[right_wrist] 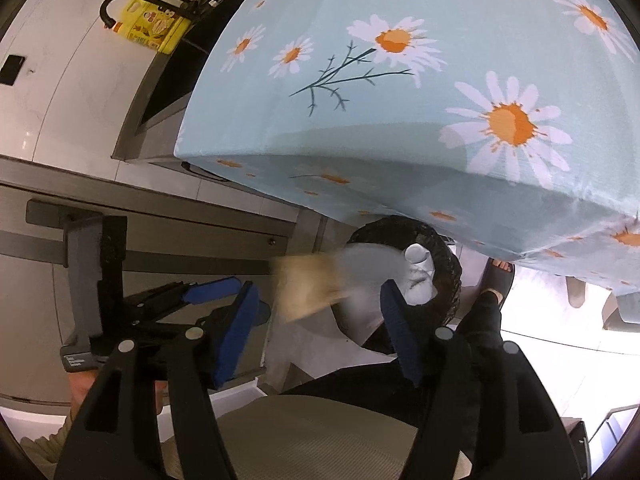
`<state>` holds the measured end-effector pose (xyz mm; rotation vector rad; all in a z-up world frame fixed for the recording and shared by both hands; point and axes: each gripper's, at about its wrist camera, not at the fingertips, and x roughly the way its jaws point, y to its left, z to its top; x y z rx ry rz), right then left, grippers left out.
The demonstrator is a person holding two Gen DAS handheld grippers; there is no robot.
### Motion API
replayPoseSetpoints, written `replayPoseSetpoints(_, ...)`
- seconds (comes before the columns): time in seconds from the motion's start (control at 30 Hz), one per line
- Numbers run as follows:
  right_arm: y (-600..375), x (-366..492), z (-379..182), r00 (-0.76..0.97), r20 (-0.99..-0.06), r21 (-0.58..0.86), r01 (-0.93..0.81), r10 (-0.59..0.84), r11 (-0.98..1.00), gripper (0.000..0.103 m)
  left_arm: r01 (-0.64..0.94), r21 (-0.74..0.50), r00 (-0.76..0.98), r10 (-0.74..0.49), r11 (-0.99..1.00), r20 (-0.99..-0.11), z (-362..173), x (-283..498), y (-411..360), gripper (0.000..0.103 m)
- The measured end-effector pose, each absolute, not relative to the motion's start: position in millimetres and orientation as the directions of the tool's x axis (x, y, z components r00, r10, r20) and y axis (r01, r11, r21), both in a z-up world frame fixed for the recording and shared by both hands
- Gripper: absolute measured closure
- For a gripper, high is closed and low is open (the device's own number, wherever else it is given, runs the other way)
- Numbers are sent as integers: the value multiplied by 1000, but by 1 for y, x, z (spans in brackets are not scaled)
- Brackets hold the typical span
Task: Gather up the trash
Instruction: 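Open the left tool over the bin while the right tool releases the plastic cup, then raise both open tools back over the table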
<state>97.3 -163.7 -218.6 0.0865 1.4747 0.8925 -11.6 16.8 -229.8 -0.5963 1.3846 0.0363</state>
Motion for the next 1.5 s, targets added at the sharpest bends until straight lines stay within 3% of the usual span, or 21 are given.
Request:
replayPoseSetpoints(0.47,-182,95,-216,-133,-812,563,-438,568,701,40,-351,-375,201,-322,858,-925,-226,-10,6,31)
replayPoseSetpoints(1.03,-209,109,-164,15,-794,533,-466,608,706,38,-239,-399,368,-297,886,-881,-141,7,-1,31)
replayPoseSetpoints(1.5,-234,166,-116,125,-764,504,-497,633,706,36,-179,-349,418,-250,920,-873,-98,72,-14,31)
